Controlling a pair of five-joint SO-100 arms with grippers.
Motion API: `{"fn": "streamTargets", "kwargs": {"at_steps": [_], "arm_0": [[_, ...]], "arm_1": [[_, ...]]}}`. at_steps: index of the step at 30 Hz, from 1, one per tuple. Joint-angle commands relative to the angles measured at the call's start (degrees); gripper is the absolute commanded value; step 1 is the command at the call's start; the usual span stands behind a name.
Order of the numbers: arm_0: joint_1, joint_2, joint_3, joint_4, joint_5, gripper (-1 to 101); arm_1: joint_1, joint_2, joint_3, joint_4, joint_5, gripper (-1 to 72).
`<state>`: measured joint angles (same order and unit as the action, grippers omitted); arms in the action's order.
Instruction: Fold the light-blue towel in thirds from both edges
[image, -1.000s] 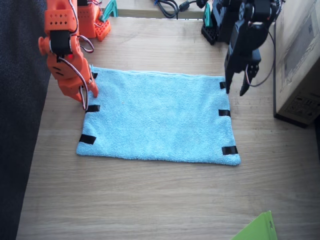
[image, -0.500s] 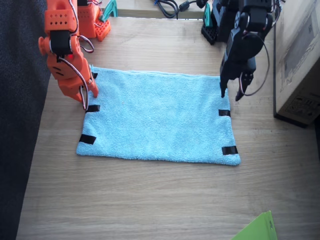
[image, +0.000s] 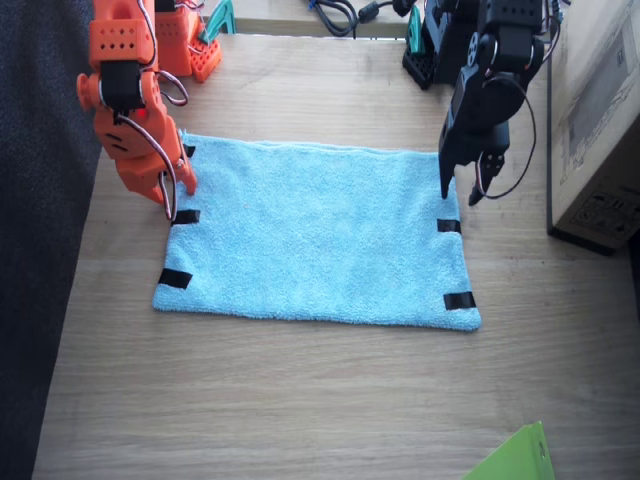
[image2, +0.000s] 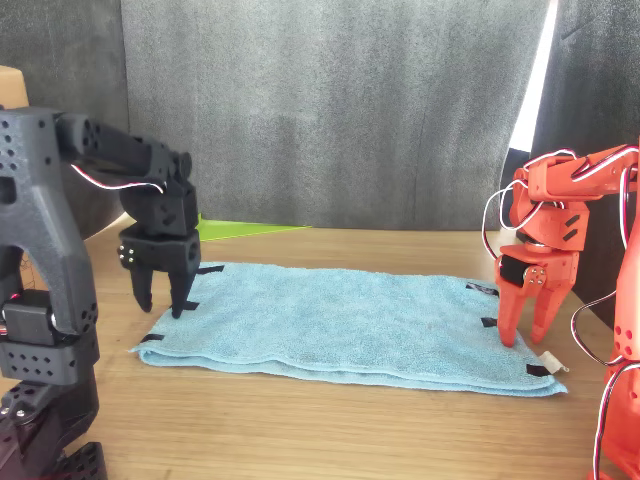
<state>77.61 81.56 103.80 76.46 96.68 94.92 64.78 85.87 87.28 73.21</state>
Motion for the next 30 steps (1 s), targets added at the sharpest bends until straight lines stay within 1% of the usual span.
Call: {"fn": "streamTargets", "kwargs": {"at_steps": [1, 8, 30], "arm_0": [[0.4, 0.6, -1.1, 1.3, 0.3, 25], [0.5, -3.2, -3.9, 4.4, 0.3, 24], [-0.3, -6.0, -5.6, 6.9, 1.0, 22]], "arm_1": [[1.8, 0.5, 0.8, -0.7, 0.4, 23.7], [2.0, 0.2, 1.1, -1.1, 0.4, 23.7], [1.0, 1.6, 4.5, -2.6, -1.0, 23.5]]}}
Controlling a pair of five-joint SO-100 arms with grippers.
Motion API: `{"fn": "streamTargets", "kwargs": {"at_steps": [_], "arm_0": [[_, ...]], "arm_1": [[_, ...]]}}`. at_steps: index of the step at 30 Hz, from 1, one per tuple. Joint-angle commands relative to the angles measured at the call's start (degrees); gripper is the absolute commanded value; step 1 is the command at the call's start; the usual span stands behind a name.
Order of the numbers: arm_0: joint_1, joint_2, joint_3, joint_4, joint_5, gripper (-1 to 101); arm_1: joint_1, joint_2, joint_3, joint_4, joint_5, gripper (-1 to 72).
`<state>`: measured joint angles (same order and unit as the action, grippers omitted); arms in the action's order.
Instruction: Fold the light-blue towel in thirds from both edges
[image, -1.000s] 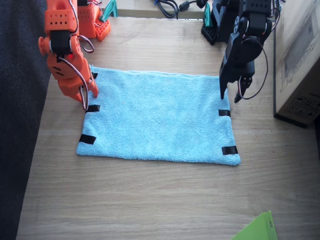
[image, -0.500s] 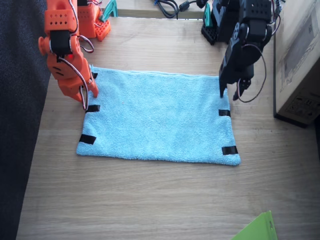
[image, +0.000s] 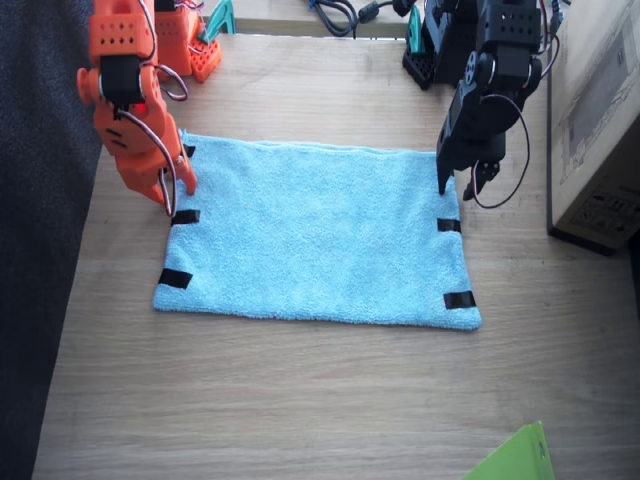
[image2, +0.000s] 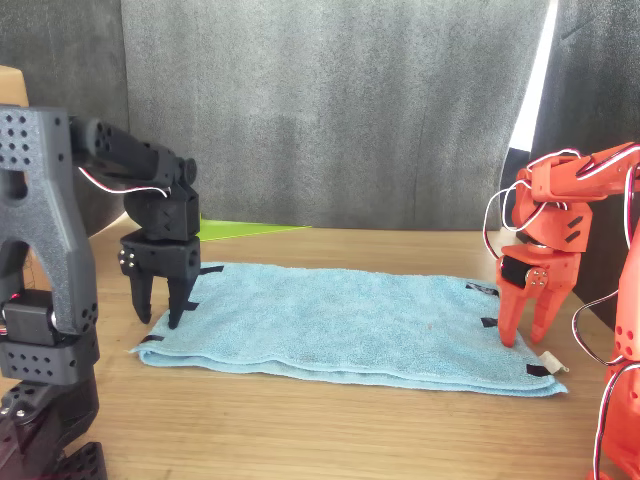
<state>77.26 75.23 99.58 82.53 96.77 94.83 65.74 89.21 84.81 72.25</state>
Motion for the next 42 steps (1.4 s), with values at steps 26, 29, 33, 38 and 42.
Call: {"fn": "streamTargets", "kwargs": {"at_steps": [26, 29, 33, 38, 42], "arm_0": [[-0.4, 4.6, 0.8, 2.0, 1.6, 0], [-0.5, 5.0, 1.2, 2.1, 1.5, 0], [-0.6, 5.1, 1.5, 1.9, 1.4, 0], [-0.6, 6.0, 2.2, 1.7, 1.4, 0], [0.0, 6.2, 2.6, 1.4, 1.7, 0]], "arm_1": [[2.6, -0.3, 1.9, -0.8, -0.4, 17.5], [4.0, 1.0, 2.9, -0.8, -1.1, 8.4], [5.6, 1.6, 3.5, -0.7, -0.5, 0.4], [5.6, 2.5, 3.7, -0.7, -0.1, 0.4], [5.4, 3.4, 3.7, -0.2, 0.2, 0.3]]}}
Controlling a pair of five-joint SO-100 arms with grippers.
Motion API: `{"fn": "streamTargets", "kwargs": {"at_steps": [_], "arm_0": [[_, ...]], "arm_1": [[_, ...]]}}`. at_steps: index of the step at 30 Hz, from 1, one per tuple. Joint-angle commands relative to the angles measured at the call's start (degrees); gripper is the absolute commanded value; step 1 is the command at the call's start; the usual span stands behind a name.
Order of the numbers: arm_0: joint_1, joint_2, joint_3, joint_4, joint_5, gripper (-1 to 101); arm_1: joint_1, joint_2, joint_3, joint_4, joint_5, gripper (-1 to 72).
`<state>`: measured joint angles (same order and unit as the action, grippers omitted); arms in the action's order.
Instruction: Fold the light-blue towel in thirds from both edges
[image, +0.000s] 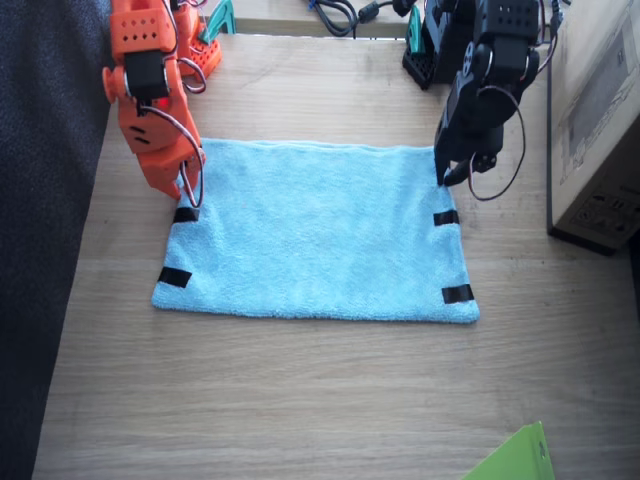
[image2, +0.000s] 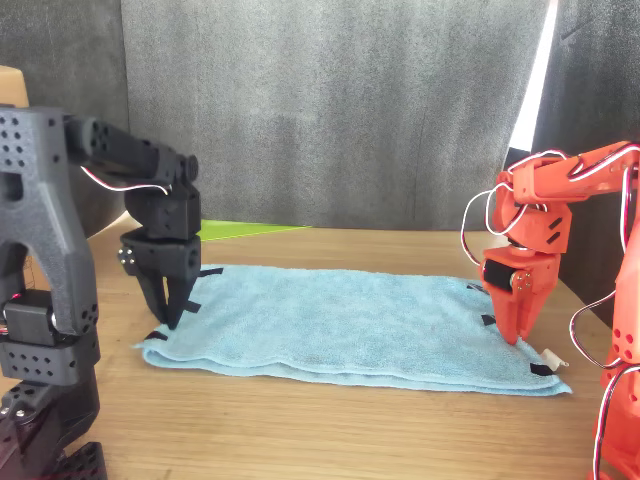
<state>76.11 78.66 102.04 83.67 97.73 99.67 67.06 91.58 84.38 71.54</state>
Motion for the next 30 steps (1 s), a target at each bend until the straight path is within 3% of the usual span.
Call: {"fn": "streamTargets", "kwargs": {"at_steps": [1, 15, 30], "arm_0": [[1.3, 2.7, 0.3, 0.1, 0.7, 0], [0.3, 3.0, 0.9, -0.7, 0.4, 0], [-0.1, 3.0, 1.1, -1.0, 0.3, 0]], "arm_1": [[0.6, 2.5, 1.3, 0.5, 0.9, 0.3], [6.9, 11.1, -5.5, 9.5, 2.9, 0.3], [15.5, 3.2, -30.5, 24.2, 3.9, 0.3]]}}
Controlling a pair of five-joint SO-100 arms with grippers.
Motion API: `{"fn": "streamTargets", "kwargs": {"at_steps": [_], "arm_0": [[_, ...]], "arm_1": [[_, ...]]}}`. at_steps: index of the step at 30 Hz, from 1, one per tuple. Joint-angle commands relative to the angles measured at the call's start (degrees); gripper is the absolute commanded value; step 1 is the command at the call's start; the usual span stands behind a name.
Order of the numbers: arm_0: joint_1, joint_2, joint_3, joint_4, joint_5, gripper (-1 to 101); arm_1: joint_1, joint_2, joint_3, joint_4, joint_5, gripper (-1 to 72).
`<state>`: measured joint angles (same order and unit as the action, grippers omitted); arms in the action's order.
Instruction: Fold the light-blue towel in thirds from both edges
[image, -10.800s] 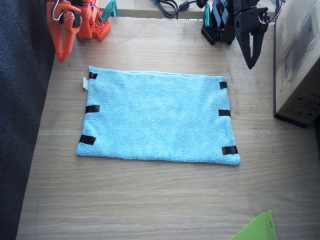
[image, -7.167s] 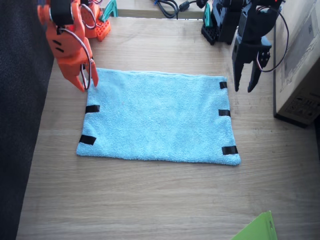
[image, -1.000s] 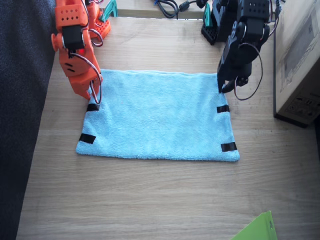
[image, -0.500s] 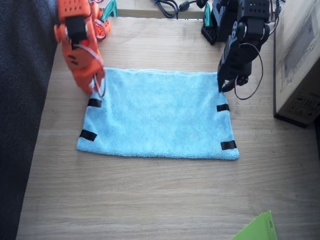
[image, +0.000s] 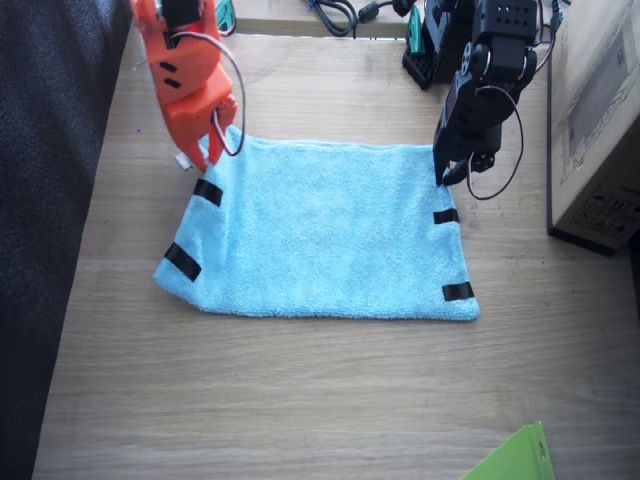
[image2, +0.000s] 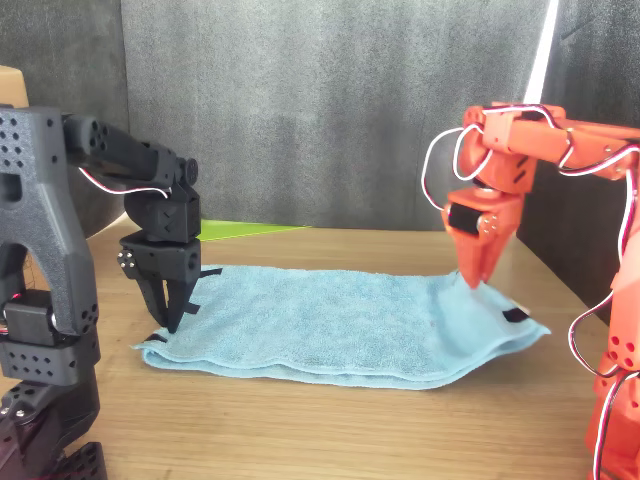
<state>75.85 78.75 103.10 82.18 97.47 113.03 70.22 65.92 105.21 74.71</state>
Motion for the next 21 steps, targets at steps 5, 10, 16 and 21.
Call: {"fn": "streamTargets", "kwargs": {"at_steps": [5, 10, 16, 21], "arm_0": [[0.0, 2.9, -0.4, 0.5, 0.4, 0], [0.2, 2.9, -0.5, 0.7, 0.4, 0], [0.3, 2.5, -1.1, 0.9, 0.4, 0], [0.1, 1.9, -1.1, 0.5, 0.0, 0]], "arm_1": [[5.1, -5.6, -14.4, 6.2, 0.5, 0.2], [8.8, -10.8, -17.8, 6.2, 0.4, 0.2], [13.3, -15.5, -23.2, 6.3, -0.7, 0.2], [15.2, -17.6, -30.7, 6.3, -0.4, 0.1]]}}
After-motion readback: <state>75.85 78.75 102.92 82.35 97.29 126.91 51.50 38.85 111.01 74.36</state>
